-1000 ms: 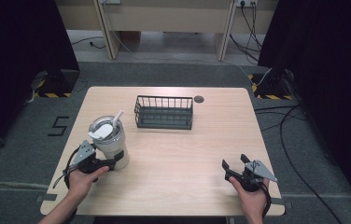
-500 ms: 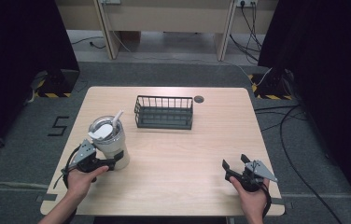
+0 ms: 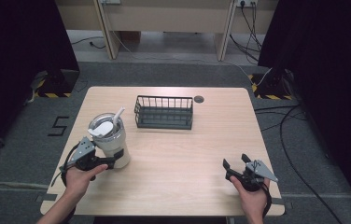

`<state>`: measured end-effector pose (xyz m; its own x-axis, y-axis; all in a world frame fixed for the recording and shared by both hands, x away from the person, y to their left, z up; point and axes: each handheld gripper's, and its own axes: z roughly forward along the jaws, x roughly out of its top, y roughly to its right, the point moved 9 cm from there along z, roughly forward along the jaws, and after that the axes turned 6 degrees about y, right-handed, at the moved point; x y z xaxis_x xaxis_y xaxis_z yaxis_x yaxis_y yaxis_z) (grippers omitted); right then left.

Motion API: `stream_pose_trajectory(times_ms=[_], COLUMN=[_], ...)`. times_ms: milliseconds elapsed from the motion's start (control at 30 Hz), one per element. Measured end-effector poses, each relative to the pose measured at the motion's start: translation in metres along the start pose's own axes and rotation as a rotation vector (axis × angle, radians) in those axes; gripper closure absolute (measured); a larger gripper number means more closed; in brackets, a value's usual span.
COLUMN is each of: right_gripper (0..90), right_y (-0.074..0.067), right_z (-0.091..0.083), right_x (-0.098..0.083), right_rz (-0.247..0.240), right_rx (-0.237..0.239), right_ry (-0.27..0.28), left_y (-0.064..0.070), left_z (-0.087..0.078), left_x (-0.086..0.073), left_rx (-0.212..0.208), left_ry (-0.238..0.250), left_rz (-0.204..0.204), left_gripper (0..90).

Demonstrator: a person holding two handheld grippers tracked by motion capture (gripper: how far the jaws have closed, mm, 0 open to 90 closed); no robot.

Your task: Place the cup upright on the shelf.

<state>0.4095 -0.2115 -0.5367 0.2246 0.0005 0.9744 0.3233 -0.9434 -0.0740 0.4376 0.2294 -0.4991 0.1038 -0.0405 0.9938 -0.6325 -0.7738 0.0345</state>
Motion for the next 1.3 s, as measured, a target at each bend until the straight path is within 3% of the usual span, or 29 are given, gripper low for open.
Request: stream_pose_trajectory(times_ms=[500,1300], right_gripper=[19.9,19.9], right_y=[0.001,0.001], right_z=[0.000,0.001], right_x=[-0.001,-0.002], right_rz=[-0.004,-0.002], right_rx=[0.001,0.003], right_ry=[-0.003,-0.005], left_y=[-0.006,-0.003], left_z=[0.015,0.050], left_x=[0.033,0.062], left_rx=[0.002,-0.017], left_ry=[0.040,0.072], left_rz=[0.008,0.016], left_gripper=[9.8,9.8])
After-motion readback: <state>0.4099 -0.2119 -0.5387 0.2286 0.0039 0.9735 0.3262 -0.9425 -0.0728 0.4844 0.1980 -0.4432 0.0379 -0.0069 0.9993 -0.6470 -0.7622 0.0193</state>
